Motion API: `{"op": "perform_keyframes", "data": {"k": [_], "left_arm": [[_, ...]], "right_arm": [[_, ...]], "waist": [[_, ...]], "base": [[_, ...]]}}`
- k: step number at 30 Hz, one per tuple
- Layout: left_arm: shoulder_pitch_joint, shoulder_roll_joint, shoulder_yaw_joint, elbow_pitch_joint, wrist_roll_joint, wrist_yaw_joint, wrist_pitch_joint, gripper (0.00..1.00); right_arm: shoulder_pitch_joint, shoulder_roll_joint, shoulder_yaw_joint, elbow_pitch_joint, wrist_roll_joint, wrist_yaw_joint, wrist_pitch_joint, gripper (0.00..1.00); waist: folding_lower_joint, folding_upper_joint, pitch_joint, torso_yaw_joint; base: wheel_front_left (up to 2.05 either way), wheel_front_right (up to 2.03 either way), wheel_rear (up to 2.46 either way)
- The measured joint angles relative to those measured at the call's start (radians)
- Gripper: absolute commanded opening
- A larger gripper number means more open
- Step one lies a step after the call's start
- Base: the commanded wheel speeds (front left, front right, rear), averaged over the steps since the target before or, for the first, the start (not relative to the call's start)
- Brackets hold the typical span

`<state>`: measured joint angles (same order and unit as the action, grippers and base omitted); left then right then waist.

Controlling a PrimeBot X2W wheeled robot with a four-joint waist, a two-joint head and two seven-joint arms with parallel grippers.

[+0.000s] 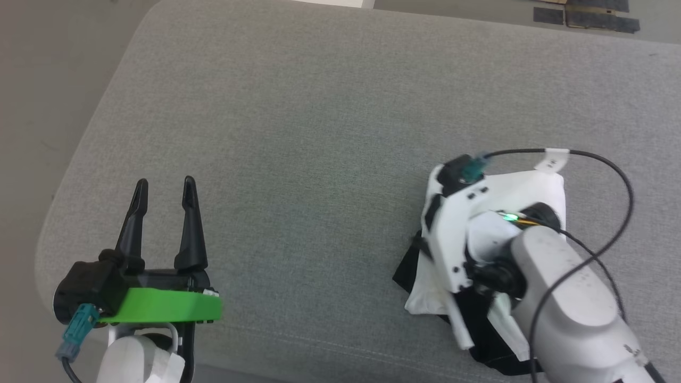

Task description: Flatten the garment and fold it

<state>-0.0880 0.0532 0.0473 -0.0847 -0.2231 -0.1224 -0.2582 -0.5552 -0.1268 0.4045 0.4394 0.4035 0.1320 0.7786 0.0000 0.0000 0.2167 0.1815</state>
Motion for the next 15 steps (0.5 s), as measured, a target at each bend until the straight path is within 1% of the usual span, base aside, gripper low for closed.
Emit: {"op": "perform_keyframes", "data": {"k": [6,8,10,12,15], "left_arm": [[-0.001,0.000,0.000,0.008,0.000,0.000,0.000,1.00],[0.000,0.000,0.000,0.010,0.002,0.000,0.000,1.00],[0.000,0.000,0.000,0.012,0.003,0.000,0.000,1.00],[0.001,0.000,-0.002,0.015,0.003,0.000,0.000,1.00],[0.002,0.000,-0.002,0.016,0.008,0.000,0.000,1.00]], "right_arm": [[-0.037,0.036,0.095,-0.064,0.066,0.000,-0.034,1.00],[-0.043,0.038,0.109,-0.090,0.083,0.000,-0.053,1.00],[-0.044,0.024,0.119,-0.126,0.086,0.000,-0.077,1.00],[-0.044,0.004,0.107,-0.160,0.085,0.000,-0.105,1.00],[-0.029,-0.038,0.024,-0.212,0.039,0.000,-0.164,1.00]], "waist": [[0.0000,0.0000,-0.015,-0.018],[0.0000,0.0000,-0.025,-0.024],[0.0000,-0.0001,-0.037,-0.033],[0.0000,0.0000,-0.050,-0.040],[0.0000,0.0000,-0.068,-0.053]], "base": [[0.00,0.00,0.00],[0.00,0.00,0.00],[0.00,0.00,0.00],[0.00,0.00,0.00],[0.00,0.00,0.00]]}}
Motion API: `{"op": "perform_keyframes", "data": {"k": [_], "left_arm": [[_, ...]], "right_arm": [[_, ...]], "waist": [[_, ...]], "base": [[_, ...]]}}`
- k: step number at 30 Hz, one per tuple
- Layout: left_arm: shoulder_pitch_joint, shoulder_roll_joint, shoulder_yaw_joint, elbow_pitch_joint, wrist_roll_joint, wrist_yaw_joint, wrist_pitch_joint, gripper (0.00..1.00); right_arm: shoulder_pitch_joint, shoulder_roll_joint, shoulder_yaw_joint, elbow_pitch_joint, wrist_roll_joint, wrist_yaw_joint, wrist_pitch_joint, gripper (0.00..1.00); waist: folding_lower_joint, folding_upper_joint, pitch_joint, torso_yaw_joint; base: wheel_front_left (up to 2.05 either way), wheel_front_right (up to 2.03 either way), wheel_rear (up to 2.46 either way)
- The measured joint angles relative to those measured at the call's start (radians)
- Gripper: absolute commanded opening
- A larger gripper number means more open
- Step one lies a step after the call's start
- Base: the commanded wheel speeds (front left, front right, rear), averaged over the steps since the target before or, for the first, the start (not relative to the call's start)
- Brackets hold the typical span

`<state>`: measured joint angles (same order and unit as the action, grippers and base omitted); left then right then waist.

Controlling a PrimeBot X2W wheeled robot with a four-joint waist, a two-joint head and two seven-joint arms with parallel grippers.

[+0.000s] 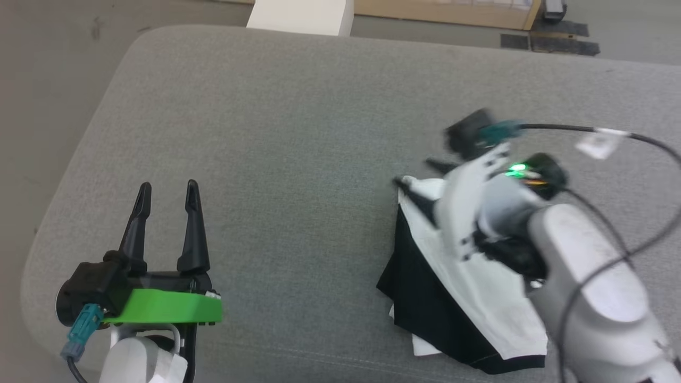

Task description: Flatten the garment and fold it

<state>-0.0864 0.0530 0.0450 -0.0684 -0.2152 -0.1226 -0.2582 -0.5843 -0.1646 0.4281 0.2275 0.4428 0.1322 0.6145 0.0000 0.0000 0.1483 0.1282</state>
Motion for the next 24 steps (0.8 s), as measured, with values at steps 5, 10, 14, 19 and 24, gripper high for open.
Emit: {"op": "perform_keyframes", "data": {"k": [5,10,14,19,24], "left_arm": [[0.004,0.000,0.002,0.000,0.012,0.000,0.000,1.00],[0.012,0.000,0.000,-0.005,0.013,0.005,0.000,1.00],[0.013,0.000,-0.008,-0.006,0.013,0.009,0.000,1.00],[0.012,0.000,-0.014,-0.008,0.012,0.010,0.000,1.00],[0.012,0.000,-0.014,-0.009,0.011,0.011,0.000,1.00]], "right_arm": [[0.125,-0.033,-0.207,-0.061,-0.126,0.000,-0.040,1.00],[0.321,0.014,-0.395,-0.100,-0.274,0.000,0.008,1.00],[0.370,0.046,-0.435,-0.095,-0.336,0.000,0.045,1.00],[0.384,0.074,-0.460,-0.053,-0.373,0.000,0.074,1.00],[0.381,0.090,-0.458,0.002,-0.379,0.000,0.080,1.00]], "waist": [[0.0000,0.0000,-0.023,-0.027],[0.0000,0.0000,-0.022,-0.049],[0.0000,0.0000,-0.005,-0.047],[0.0000,0.0000,0.017,-0.035],[0.0000,0.0000,0.034,-0.018]], "base": [[0.00,0.00,0.00],[0.00,0.00,0.00],[0.00,0.00,0.00],[0.00,0.00,0.00],[0.00,0.00,0.00]]}}
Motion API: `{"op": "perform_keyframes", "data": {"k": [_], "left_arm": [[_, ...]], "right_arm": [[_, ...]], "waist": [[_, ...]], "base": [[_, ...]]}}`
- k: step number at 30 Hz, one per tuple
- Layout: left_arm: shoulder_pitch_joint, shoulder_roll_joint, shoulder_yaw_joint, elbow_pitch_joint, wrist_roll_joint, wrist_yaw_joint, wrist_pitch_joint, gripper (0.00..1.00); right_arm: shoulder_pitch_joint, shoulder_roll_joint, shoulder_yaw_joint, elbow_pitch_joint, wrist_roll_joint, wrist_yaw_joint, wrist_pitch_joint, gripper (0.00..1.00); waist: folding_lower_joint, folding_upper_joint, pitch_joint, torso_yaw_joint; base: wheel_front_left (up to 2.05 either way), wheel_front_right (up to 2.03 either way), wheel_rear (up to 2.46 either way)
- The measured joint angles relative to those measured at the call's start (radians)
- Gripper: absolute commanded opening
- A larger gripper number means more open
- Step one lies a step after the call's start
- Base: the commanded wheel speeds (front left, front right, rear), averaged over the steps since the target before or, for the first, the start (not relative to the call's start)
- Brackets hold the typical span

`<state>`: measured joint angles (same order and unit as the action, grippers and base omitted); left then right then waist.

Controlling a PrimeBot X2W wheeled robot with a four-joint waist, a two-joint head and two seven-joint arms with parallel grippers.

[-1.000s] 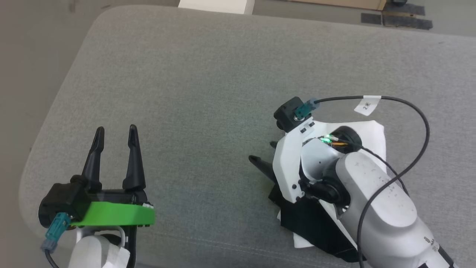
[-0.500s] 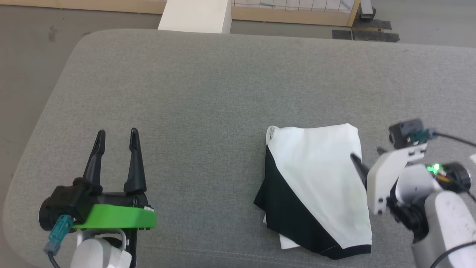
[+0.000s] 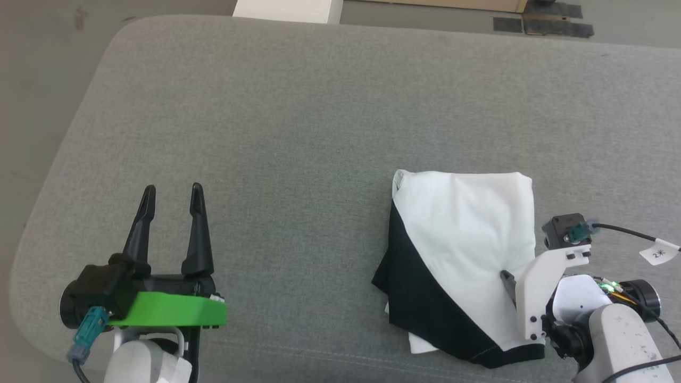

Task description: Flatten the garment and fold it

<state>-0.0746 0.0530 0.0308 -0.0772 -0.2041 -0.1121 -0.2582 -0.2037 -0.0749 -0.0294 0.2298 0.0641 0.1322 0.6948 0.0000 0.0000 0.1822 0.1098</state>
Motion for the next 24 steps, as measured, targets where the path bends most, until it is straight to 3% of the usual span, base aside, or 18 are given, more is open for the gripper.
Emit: {"op": "perform_keyframes", "data": {"k": [7,8,9,10,19,24], "left_arm": [[-0.004,0.000,-0.001,-0.001,-0.007,0.004,0.000,1.00],[-0.004,0.000,-0.001,-0.001,-0.007,0.005,0.000,1.00],[-0.004,0.000,-0.001,-0.001,-0.008,0.006,0.000,1.00],[-0.004,0.000,-0.001,-0.001,-0.008,0.007,0.000,1.00],[-0.001,0.000,0.012,-0.011,-0.006,0.009,0.000,1.00],[0.001,0.000,0.022,-0.032,-0.004,0.009,0.000,1.00]], "right_arm": [[-0.035,-0.004,0.017,0.058,0.007,0.000,-0.022,1.00],[-0.039,-0.006,0.018,0.063,0.012,0.000,-0.022,0.38],[-0.044,-0.009,0.021,0.070,0.018,0.000,-0.022,0.11],[-0.047,-0.013,0.029,0.075,0.025,0.000,-0.023,0.00],[-0.072,-0.089,0.132,0.045,0.090,0.001,-0.032,0.00],[-0.098,-0.219,0.147,-0.001,0.112,0.001,0.009,0.00]], "waist": [[0.0000,0.0000,0.018,0.018],[0.0000,0.0000,0.019,0.019],[0.0000,0.0000,0.021,0.020],[0.0000,0.0000,0.022,0.020],[0.0000,0.0000,0.025,-0.018],[0.0000,0.0000,0.034,-0.082]], "base": [[0.00,0.00,0.00],[0.00,0.00,0.00],[0.00,0.00,0.00],[0.00,0.00,0.00],[0.00,0.00,0.00],[0.00,0.00,0.00]]}}
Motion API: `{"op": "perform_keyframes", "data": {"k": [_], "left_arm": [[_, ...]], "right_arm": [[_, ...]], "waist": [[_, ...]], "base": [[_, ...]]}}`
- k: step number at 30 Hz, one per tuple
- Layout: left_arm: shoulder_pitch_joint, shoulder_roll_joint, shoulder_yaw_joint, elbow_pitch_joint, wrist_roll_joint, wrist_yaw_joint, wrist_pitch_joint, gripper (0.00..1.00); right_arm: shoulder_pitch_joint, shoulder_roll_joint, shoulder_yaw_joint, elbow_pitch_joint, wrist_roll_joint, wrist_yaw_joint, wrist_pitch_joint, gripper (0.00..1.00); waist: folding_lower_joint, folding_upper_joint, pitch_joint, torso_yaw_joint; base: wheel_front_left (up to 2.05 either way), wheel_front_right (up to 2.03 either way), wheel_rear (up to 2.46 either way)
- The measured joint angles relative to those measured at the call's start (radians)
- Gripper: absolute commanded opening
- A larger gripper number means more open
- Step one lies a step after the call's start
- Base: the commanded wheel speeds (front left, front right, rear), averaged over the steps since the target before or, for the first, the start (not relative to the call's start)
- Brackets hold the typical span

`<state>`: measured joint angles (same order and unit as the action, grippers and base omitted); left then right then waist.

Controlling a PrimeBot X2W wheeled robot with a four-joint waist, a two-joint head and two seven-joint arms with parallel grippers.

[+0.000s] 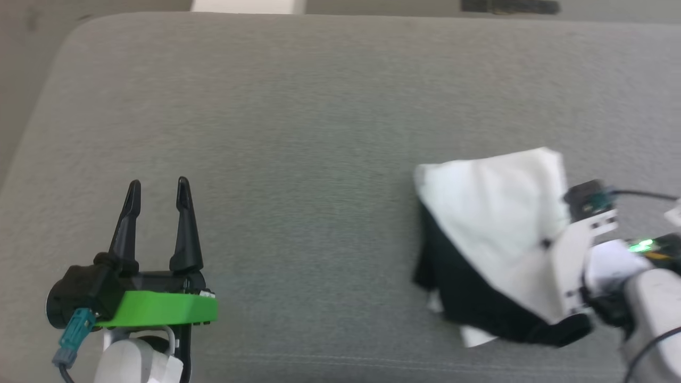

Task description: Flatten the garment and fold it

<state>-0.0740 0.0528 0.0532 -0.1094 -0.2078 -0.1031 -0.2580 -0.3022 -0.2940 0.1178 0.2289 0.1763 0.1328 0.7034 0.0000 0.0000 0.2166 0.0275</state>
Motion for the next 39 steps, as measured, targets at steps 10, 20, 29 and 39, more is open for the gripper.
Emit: {"op": "perform_keyframes", "data": {"k": [10,20,29,39], "left_arm": [[-0.074,0.001,-0.030,-0.009,0.049,-0.010,0.000,1.00],[-0.181,0.039,-0.057,-0.039,0.075,-0.019,0.000,1.00],[-0.195,0.049,-0.040,-0.078,0.095,-0.018,0.000,1.00],[-0.195,0.049,-0.031,-0.091,0.095,-0.018,0.000,1.00]], "right_arm": [[-0.103,-0.185,-0.023,-0.014,0.029,0.000,0.046,0.00],[-0.270,-0.360,-0.132,0.130,0.027,0.000,-0.010,0.00],[-0.373,-0.407,-0.307,0.245,-0.093,0.000,-0.052,0.00],[-0.451,-0.410,-0.504,0.322,-0.295,0.000,-0.058,1.00]], "waist": [[0.0000,0.0000,0.072,-0.157],[0.0000,0.0000,0.246,-0.221],[0.0001,0.0000,0.401,-0.189],[0.0002,0.0000,0.478,-0.127]], "base": [[0.00,0.00,0.00],[0.00,0.00,0.00],[0.00,0.00,0.00],[0.00,0.00,0.00]]}}
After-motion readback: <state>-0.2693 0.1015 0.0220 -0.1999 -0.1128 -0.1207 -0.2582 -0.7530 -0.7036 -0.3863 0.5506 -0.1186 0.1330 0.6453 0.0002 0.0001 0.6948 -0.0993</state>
